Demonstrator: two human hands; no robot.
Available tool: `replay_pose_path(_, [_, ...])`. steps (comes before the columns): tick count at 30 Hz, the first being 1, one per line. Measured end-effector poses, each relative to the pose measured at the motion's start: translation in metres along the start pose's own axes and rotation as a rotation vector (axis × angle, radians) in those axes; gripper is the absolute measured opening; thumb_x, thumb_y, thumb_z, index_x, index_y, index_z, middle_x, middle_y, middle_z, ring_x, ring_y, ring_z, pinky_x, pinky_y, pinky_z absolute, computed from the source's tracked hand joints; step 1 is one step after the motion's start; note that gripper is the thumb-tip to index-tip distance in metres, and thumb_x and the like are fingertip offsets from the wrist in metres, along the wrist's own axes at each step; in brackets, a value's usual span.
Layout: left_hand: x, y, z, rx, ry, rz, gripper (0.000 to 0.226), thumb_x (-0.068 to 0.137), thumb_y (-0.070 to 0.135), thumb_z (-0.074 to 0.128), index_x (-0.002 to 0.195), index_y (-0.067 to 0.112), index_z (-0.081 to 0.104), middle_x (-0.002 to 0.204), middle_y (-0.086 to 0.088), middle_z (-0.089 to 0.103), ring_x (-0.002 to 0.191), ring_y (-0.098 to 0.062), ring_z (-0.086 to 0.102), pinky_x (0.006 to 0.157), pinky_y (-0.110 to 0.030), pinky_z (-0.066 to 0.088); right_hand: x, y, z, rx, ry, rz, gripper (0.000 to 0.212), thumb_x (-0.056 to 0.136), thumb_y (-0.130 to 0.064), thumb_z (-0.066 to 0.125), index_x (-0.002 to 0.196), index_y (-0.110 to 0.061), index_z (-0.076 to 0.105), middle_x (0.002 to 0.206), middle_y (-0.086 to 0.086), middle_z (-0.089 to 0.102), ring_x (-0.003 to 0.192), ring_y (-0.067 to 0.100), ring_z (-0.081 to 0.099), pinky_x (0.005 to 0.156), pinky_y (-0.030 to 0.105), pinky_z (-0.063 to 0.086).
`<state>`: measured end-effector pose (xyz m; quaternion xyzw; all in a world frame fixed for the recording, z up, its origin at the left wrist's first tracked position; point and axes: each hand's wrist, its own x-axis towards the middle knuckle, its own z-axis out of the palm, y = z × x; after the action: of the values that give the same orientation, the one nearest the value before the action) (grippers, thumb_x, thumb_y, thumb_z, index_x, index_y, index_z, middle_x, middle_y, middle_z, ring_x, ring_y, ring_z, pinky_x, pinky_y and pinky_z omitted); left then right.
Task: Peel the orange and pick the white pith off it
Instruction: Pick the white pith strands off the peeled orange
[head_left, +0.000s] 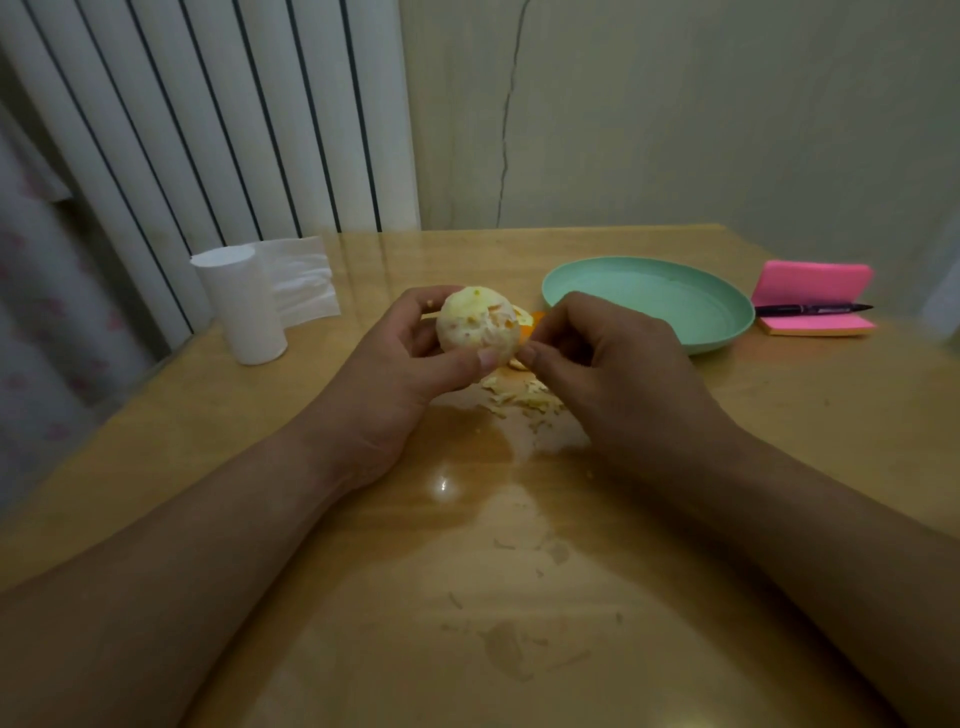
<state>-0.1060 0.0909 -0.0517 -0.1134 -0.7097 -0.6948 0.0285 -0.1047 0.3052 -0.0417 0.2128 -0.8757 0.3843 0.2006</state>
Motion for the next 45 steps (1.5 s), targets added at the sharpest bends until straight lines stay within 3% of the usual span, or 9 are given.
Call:
replay_pose_path(6, [-0.001,0.000,0.001,0.033,-0.001,0.006,0.073,0.075,0.025,0.085,0.141,0.021,0.056,0.123,-0.002,0.077,0.115,-0.019,0.074,0.096,-0.033,0.060,0.002,0.001,0.001,0.029,-0.033,0.039,0.015,0.100,-0.041,0.069,0.091,-0.029,0.071,0.077,-0.009,0.070,0.074,0.009,0.066,0.070,0.040,0.059])
replay_pose_path(10, [-0.001,-0.001,0.002,0.045,0.035,0.005,0.073,0.073,0.026,0.085,0.140,0.020,0.056,0.120,-0.004,0.078,0.113,-0.020,0.075,0.101,-0.037,0.059,0.003,0.003,0.003,-0.002,-0.161,0.065,0.004,0.102,-0.033,0.069,0.100,-0.031,0.072,0.081,-0.015,0.073,0.074,-0.004,0.067,0.066,0.021,0.050])
replay_pose_path(18, [0.006,0.001,-0.002,-0.129,0.125,-0.046,0.074,0.074,0.026,0.084,0.141,0.017,0.055,0.122,-0.003,0.078,0.119,-0.022,0.073,0.110,-0.046,0.055,0.004,0.004,0.002,-0.018,-0.209,0.076,0.016,0.106,-0.024,0.063,0.115,-0.032,0.074,0.094,-0.019,0.077,0.077,-0.011,0.066,0.069,0.015,0.049])
replay_pose_path(21, [0.006,0.001,-0.003,-0.151,0.139,-0.043,0.075,0.073,0.027,0.085,0.141,0.016,0.055,0.122,-0.004,0.078,0.120,-0.023,0.072,0.111,-0.048,0.054,0.005,0.005,0.001,-0.076,-0.181,0.073,0.002,0.101,-0.034,0.071,0.101,-0.034,0.073,0.085,-0.018,0.074,0.076,-0.002,0.066,0.070,0.026,0.055])
replay_pose_path(23, [0.006,0.000,-0.002,-0.134,0.130,-0.038,0.075,0.073,0.028,0.085,0.140,0.016,0.055,0.121,-0.003,0.079,0.120,-0.023,0.073,0.110,-0.048,0.055,0.005,0.007,-0.002,-0.164,-0.162,0.059,0.012,0.096,-0.042,0.075,0.093,-0.033,0.069,0.082,-0.016,0.071,0.076,0.004,0.064,0.068,0.034,0.055])
replay_pose_path(27, [0.004,0.002,-0.001,-0.088,0.117,-0.031,0.073,0.074,0.028,0.087,0.140,0.019,0.055,0.122,-0.002,0.078,0.120,-0.021,0.072,0.110,-0.046,0.055,0.005,0.008,-0.003,-0.311,-0.162,-0.021,0.009,0.100,-0.030,0.071,0.105,-0.037,0.070,0.095,-0.016,0.065,0.088,0.008,0.061,0.074,0.034,0.051])
replay_pose_path(32, [-0.004,0.006,0.002,0.089,0.095,0.067,0.064,0.089,0.015,0.083,0.145,0.025,0.053,0.128,0.005,0.072,0.117,-0.006,0.071,0.093,-0.020,0.057,0.004,0.002,-0.001,0.177,-0.097,0.140,0.013,0.103,-0.040,0.064,0.100,-0.031,0.072,0.086,-0.012,0.075,0.073,0.004,0.066,0.064,0.026,0.050])
replay_pose_path(36, [-0.006,0.007,0.004,0.223,0.094,0.158,0.059,0.086,0.026,0.088,0.138,0.030,0.059,0.127,0.009,0.071,0.119,-0.007,0.069,0.099,-0.031,0.060,0.000,-0.008,0.001,0.421,-0.087,0.188,0.018,0.103,-0.037,0.066,0.098,-0.020,0.073,0.085,-0.003,0.076,0.069,0.008,0.066,0.061,0.026,0.052])
replay_pose_path(45, [-0.010,0.007,0.007,0.531,0.155,0.324,0.064,0.082,0.037,0.090,0.134,0.031,0.054,0.125,0.018,0.063,0.113,-0.003,0.066,0.093,-0.033,0.061,-0.001,-0.008,0.004,0.457,-0.110,0.241,0.019,0.102,-0.035,0.068,0.095,-0.018,0.073,0.080,-0.002,0.075,0.068,0.010,0.066,0.061,0.027,0.052])
